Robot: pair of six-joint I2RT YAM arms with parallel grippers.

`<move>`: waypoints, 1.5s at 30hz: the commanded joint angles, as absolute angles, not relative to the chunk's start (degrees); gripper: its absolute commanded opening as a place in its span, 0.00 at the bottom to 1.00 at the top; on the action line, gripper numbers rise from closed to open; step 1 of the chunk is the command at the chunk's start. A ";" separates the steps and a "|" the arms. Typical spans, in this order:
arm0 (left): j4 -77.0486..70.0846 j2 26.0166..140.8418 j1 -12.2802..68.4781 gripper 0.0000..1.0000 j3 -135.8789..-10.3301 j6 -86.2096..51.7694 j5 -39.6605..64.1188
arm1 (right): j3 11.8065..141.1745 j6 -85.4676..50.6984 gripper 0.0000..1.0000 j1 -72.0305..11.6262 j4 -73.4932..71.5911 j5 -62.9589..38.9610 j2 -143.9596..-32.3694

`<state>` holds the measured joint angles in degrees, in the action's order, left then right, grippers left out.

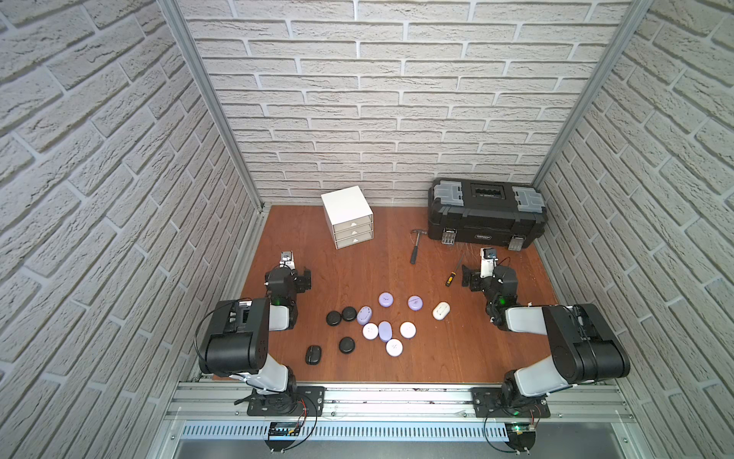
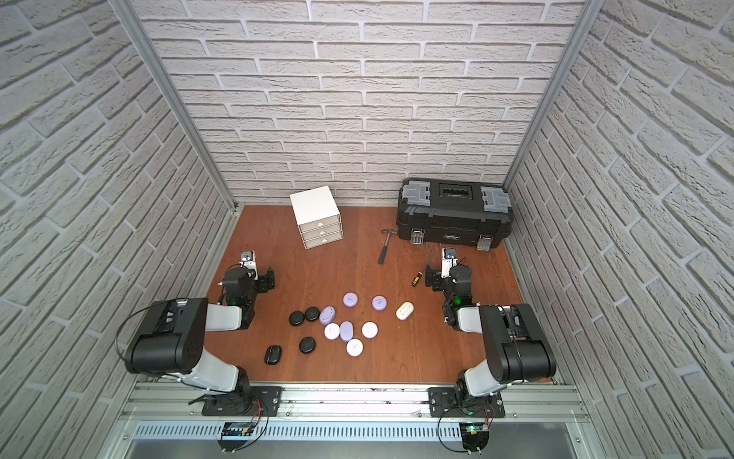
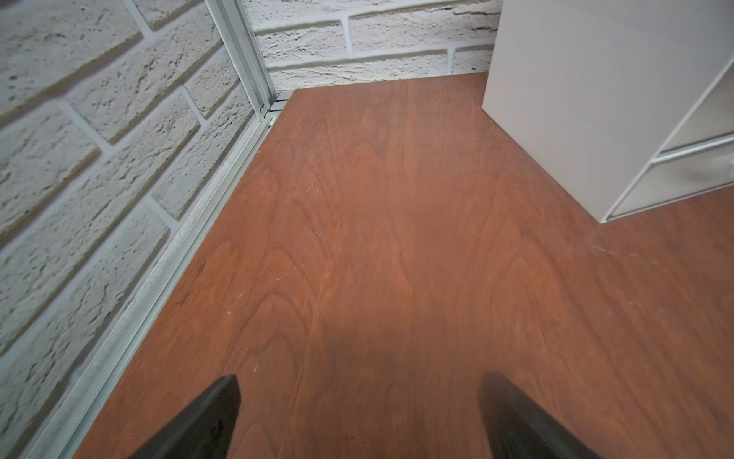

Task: Put the bluetooth earphones in the drawer according to color
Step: Move the storage box to the center of the board.

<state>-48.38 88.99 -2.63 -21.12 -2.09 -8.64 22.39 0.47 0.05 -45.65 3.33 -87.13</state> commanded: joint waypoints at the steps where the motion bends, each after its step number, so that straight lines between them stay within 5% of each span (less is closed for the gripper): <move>1: -50.50 88.70 -3.04 0.98 -21.92 -1.71 -8.17 | 23.00 0.95 1.00 0.41 -47.28 2.99 -86.84; 16: -50.06 88.68 -3.75 0.98 -22.06 -2.06 -6.92 | 22.95 0.88 1.00 0.48 -47.16 2.88 -86.76; 18: -49.75 87.82 -3.58 0.92 -22.16 -2.20 -8.12 | 24.48 2.08 1.00 0.13 -45.22 1.12 -84.97; 22: -23.40 73.47 -1.39 0.92 -31.99 -6.04 -18.27 | 41.76 0.92 1.00 -3.66 -12.05 5.20 -77.71; 27: 2.24 68.51 0.69 0.90 -48.86 -16.52 -15.39 | 63.66 -7.31 1.00 -7.58 9.97 -1.18 -79.02; 36: 30.32 86.52 4.47 0.98 -82.84 -22.44 -3.44 | 105.58 -15.13 1.00 -14.72 31.51 -20.55 -106.09; 45: 36.95 105.12 4.57 0.98 -103.06 -26.39 2.73 | 141.14 -22.42 1.00 -16.89 38.78 -26.13 -133.95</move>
